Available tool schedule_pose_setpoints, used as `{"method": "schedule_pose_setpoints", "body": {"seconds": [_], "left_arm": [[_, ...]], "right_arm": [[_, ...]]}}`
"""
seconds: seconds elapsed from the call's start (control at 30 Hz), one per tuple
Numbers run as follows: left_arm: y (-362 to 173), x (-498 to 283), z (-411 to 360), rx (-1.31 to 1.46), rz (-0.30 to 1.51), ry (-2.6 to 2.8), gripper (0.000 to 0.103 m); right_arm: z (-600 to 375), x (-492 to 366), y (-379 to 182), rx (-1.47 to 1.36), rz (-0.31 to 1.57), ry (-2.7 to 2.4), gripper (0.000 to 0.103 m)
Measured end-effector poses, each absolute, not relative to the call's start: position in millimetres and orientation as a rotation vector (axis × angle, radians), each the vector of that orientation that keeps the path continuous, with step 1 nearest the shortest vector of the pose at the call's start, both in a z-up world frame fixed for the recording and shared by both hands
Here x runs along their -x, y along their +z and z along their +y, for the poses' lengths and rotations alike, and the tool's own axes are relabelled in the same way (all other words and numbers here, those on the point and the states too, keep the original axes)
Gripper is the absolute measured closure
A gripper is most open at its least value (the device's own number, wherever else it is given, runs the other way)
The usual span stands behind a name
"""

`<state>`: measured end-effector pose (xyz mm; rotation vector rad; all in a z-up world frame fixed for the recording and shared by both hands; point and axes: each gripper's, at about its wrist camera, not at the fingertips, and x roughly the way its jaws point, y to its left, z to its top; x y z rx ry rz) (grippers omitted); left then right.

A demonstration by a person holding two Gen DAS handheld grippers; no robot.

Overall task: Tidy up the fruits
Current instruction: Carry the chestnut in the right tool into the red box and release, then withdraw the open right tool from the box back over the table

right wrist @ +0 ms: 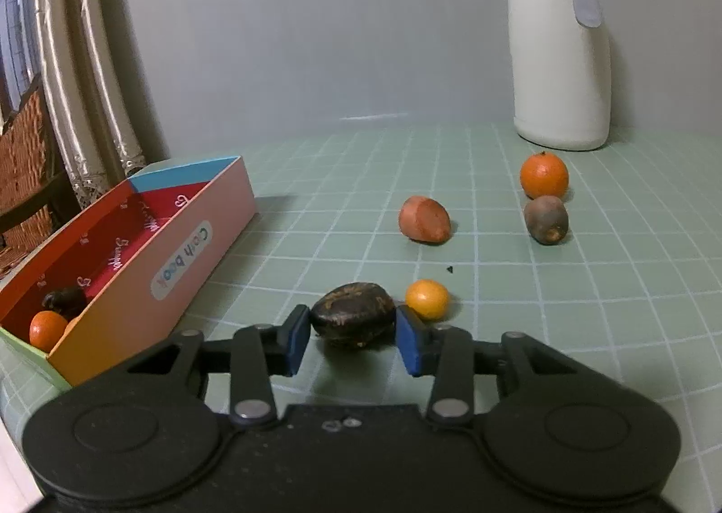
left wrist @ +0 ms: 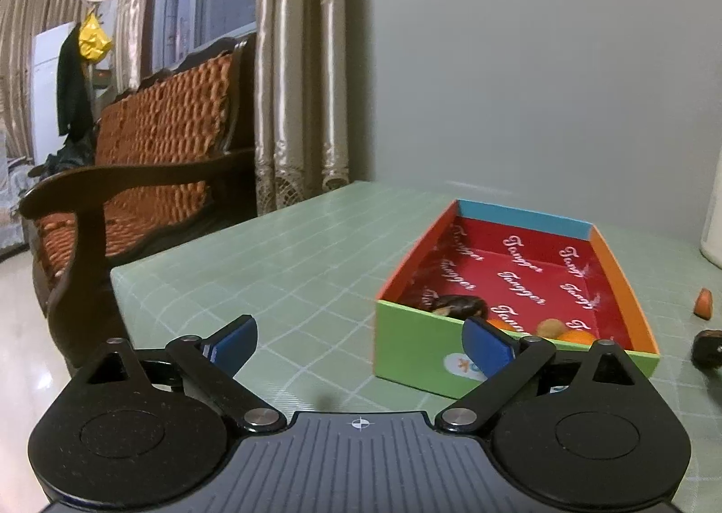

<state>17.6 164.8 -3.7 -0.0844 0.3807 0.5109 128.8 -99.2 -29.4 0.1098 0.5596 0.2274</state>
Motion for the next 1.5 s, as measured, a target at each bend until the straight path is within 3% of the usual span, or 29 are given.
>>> {"method": "schedule_pose_setpoints", "body": {"seconds": [0.43, 1.03, 1.3, 1.37, 1.43, 1.5], "left_arm": [[-5.4, -7.7, 186.3, 0.141, 0.379, 0.553, 0.005], [-9.3, 6.2, 217.4, 0.207, 0.385, 0.597, 0.005], [-8.7, 4.1, 214.0, 0.203, 0.383, 0.590, 0.005], [-8.9, 3.7, 212.8, 0.201, 0.383, 0.590, 0.005], [-8.7, 3.3, 211.4, 0.198, 0.382, 0.588, 0.005], [-8.6, 2.3, 208.9, 0.193, 0.384, 0.585, 0.005]], "right_arm": [[-59.5, -103.5, 11.9, -0.117, 0.412, 0.448, 0.064], [35.1, -103.1, 7.3, 0.024, 0.477, 0.613, 0.063], [32.9, -101.0, 8.0, 0.023, 0.481, 0.615, 0.058], [28.2, -100.6, 10.9, 0.012, 0.472, 0.612, 0.053], [23.5, -100.7, 13.9, 0.002, 0.459, 0.605, 0.040], [16.2, -98.4, 17.8, 0.000, 0.433, 0.584, 0.039]]}}
